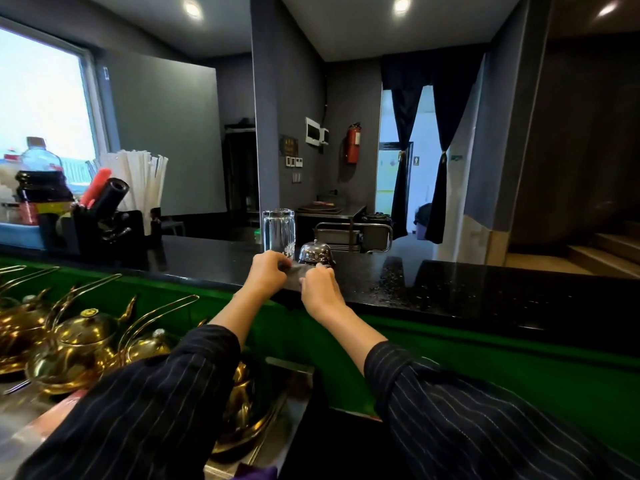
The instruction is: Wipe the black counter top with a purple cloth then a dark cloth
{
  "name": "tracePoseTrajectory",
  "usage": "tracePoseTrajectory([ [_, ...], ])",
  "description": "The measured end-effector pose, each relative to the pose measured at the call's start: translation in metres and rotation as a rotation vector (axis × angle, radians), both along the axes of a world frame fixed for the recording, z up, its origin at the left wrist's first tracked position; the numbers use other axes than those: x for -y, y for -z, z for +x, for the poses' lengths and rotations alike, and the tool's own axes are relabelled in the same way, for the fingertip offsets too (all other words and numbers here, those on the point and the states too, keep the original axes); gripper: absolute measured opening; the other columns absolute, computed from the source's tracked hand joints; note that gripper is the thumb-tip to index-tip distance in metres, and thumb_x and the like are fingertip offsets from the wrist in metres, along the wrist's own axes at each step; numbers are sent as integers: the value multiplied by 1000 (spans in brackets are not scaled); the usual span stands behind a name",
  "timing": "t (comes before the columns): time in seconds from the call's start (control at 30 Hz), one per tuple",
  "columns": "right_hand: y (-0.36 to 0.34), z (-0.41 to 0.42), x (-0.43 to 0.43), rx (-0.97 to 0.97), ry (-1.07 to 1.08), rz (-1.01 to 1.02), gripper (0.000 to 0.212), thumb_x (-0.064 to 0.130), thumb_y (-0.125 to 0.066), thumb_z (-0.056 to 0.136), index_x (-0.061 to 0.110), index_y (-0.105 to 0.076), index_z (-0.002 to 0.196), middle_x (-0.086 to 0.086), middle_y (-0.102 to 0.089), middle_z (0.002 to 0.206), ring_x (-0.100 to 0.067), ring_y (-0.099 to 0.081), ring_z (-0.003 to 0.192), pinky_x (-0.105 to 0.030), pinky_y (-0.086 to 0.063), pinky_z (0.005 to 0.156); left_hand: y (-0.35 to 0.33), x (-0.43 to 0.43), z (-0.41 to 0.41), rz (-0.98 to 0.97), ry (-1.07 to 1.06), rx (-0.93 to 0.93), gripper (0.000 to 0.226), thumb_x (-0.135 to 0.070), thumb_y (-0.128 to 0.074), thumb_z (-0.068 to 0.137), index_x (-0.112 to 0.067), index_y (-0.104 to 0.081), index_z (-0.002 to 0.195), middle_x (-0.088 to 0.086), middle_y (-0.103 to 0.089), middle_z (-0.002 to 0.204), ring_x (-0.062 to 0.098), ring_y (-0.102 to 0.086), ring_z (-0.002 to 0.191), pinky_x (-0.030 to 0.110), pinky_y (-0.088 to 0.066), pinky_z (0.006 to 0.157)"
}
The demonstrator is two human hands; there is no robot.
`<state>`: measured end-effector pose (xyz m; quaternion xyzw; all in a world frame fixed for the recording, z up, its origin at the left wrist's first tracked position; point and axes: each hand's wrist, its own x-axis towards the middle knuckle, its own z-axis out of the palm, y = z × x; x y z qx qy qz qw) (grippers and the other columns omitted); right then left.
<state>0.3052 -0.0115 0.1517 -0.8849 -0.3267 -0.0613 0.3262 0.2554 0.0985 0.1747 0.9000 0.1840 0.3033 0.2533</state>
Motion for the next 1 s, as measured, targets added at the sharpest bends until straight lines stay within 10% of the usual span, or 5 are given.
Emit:
tracePoseTrajectory([
  [0.33,0,11,2,256,5,-311,47,32,-26,105,1,-55,125,-19,-56,134,-35,-40,132,-48,-22,113,13,-18,16,168,-40,-222,32,-6,-45,83,-14,-73,96,12,-65,107,32,-53,106,43,-48,89],
  [0.7,1,11,10,201,-42,-352,61,43,-21,103,0,-30,145,-18,-35,152,-31,-29,142,-54,-17,115,5,0,-3,244,57,-454,43,-23,-25,101,-5,-42,137,15,-41,145,35,-43,128,42,-35,106],
  [1.0,-15,2,42,37,-135,-455,58,41,-13,105,10,-15,154,-6,-8,164,-23,-11,150,-57,-4,116,7,32,-23,452,-85,-252,31,-19,-33,97,-6,-62,98,15,-64,110,32,-56,106,43,-35,98],
])
